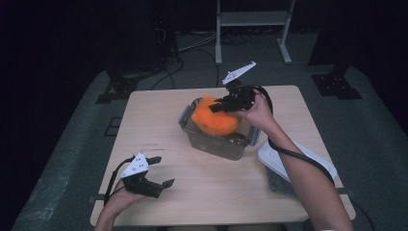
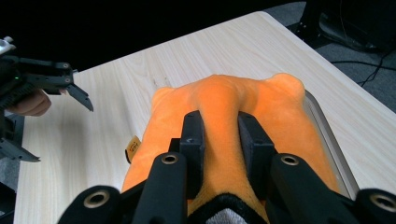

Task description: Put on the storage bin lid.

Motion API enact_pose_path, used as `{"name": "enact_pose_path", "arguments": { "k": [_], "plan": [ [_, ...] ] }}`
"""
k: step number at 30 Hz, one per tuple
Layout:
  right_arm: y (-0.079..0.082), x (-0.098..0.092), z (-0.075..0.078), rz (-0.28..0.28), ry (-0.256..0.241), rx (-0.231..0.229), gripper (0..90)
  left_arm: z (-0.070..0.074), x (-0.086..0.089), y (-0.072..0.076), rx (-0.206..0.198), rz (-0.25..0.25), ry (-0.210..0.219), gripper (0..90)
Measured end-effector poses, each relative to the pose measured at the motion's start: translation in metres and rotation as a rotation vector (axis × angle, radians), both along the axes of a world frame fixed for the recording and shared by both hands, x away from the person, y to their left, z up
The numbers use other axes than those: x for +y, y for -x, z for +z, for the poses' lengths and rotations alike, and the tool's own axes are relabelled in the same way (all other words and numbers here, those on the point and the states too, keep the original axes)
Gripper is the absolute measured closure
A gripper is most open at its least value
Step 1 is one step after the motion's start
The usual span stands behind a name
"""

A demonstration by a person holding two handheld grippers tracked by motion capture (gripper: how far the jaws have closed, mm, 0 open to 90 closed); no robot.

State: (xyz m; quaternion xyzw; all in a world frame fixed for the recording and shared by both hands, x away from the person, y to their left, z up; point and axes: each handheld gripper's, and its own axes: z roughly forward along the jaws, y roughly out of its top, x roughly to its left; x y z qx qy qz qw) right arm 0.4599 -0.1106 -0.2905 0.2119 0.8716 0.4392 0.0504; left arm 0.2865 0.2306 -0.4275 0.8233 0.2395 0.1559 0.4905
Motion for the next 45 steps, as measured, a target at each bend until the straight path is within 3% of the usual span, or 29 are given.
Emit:
{"name": "enact_pose_path", "arguments": {
  "k": [17,45],
  "plan": [
    [-0.014,0.003,-0.024,-0.03,0.023,0.049,73.5,0.0,0.0,0.0,-0.002,-0.002,-0.002,7.1],
    [-0.027,0.017,-0.058,-0.029,0.079,0.119,72.2,0.001,0.001,0.001,-0.007,0.001,0.004,7.2]
  ]
}}
